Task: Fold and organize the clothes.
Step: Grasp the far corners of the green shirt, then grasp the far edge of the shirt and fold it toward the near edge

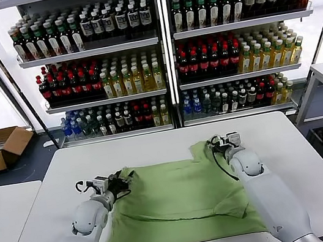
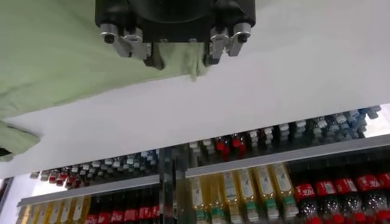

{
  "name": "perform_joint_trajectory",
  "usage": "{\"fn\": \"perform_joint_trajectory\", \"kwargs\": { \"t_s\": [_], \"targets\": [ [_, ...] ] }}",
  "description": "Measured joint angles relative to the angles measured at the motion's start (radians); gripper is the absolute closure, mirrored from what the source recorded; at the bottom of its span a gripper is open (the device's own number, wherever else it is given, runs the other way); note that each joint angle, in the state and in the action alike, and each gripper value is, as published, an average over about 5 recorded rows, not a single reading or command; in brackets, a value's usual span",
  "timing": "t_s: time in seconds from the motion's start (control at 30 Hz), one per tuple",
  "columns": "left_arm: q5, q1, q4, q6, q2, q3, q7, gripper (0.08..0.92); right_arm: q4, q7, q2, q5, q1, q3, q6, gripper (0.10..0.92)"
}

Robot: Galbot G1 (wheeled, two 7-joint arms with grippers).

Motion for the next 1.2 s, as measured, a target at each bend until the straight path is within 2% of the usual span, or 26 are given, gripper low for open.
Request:
{"fn": "perform_joint_trajectory", "kwargs": {
  "t_s": [0.3, 0.43, 0.73, 1.2],
  "targets": [
    [-0.003, 0.01, -0.002, -0.021, -0.002, 0.0, 0.002, 0.825, 0.017, 0.004, 0.0, -0.003, -0.024, 0.014, 0.013, 0.837],
    [-0.004, 0.015, -0.004, -0.041, -0.007, -0.003, 0.001, 0.904, 0.037, 0.004, 0.0, -0.003, -0.034, 0.022, 0.018, 0.913],
    [-0.001, 0.035, -0.029, -0.103, -0.008, -0.021, -0.003, 0.914, 0.124, 0.003, 0.003, 0.024, -0.056, 0.049, 0.038, 0.919],
    [0.017, 0.113, -0.151, -0.179, 0.017, -0.08, 0.002, 0.914, 0.361, 0.014, -0.005, 0.031, -0.156, 0.089, 0.041, 0.919]
  ]
}}
